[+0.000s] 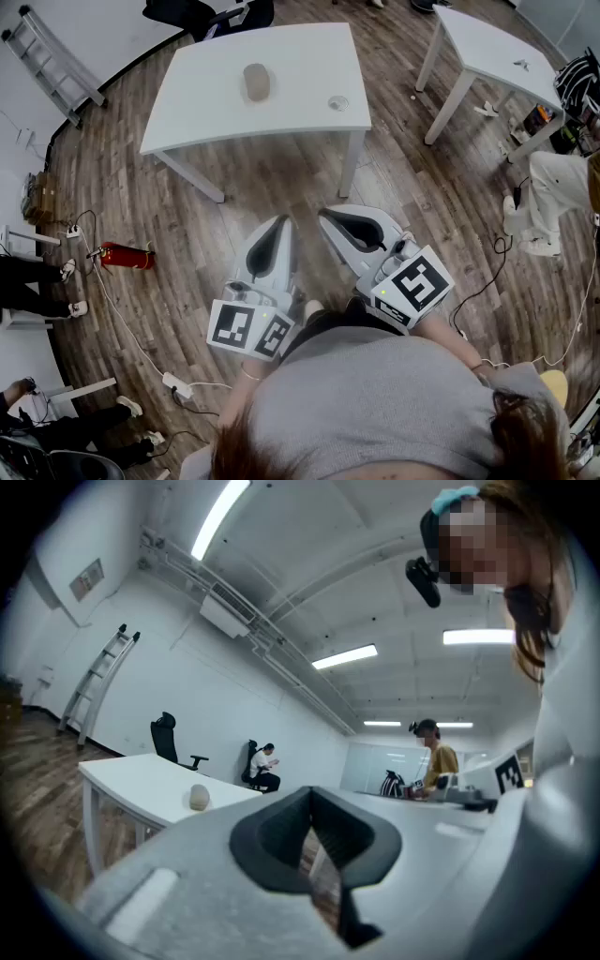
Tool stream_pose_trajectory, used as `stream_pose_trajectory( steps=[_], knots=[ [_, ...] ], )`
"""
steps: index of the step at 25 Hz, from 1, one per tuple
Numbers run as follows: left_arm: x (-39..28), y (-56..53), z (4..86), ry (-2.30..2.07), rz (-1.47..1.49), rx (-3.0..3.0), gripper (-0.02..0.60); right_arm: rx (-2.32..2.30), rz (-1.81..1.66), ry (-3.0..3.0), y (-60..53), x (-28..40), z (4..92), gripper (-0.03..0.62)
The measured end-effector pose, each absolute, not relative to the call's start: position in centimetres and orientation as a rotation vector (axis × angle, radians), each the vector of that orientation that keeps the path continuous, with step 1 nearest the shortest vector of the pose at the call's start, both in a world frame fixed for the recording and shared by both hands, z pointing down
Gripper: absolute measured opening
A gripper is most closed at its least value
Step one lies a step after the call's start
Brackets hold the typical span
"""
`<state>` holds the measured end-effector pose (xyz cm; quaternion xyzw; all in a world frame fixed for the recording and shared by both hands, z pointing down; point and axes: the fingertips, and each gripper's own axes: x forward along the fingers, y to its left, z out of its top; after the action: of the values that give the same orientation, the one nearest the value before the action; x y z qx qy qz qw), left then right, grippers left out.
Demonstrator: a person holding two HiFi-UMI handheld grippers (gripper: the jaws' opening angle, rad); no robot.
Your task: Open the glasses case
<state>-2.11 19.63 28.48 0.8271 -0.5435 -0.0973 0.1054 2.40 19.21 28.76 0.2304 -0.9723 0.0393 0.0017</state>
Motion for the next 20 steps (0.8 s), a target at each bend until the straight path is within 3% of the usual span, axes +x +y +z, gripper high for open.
stream_pose_trajectory(
  steps=[20],
  knots=[
    [-0.9,19.3,28.5,-1.649,-0.275,2.421,-0.004,0.794,0.067,-3.048,18.5,4.5,28.4,0.006]
  ],
)
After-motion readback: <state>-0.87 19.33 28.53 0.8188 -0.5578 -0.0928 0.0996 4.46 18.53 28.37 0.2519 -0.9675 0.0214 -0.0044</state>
